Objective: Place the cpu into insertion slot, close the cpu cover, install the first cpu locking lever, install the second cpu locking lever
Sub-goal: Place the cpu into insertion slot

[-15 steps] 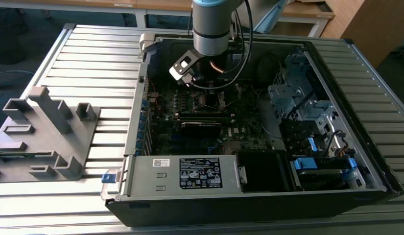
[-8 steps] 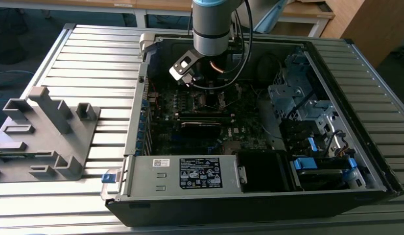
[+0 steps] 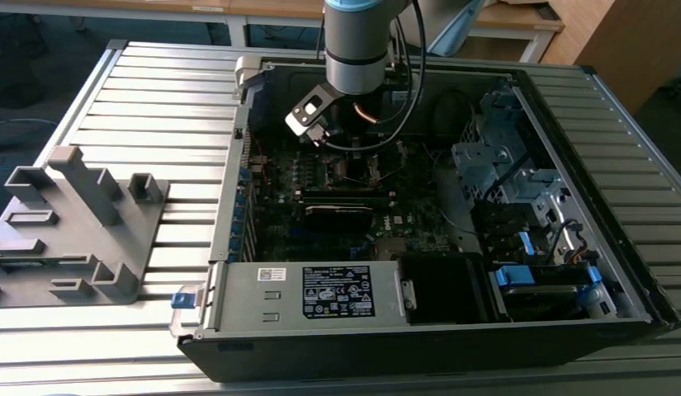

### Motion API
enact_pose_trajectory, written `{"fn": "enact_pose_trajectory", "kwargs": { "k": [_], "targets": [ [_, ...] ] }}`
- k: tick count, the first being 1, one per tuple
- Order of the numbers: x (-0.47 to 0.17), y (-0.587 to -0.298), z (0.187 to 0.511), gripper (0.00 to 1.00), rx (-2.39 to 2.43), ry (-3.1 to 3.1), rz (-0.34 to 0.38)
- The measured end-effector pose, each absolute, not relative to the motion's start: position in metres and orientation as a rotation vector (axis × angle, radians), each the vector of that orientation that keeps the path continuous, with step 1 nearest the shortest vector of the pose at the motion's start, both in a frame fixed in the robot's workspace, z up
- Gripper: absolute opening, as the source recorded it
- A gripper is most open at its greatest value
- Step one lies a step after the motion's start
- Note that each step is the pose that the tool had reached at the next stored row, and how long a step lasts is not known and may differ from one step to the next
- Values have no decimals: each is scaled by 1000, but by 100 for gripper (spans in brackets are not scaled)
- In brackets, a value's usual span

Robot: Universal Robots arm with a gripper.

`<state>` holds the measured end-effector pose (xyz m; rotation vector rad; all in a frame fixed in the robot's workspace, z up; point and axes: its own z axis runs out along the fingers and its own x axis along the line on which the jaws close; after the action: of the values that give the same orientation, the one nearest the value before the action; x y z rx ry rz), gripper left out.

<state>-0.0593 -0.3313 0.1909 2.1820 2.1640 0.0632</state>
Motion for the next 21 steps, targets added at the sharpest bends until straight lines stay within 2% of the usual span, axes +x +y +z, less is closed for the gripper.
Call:
{"fn": "enact_pose_trajectory", "kwargs": {
  "k": [16,19,20,21],
  "targets": [
    [-59,-331,191,54,2196,2149,63],
    [-59,-331,190,55,2197,2149,64],
    [-59,-331,191,61,2197,2149,63],
    [-59,-331,191,61,2197,2149,63]
  ]
}}
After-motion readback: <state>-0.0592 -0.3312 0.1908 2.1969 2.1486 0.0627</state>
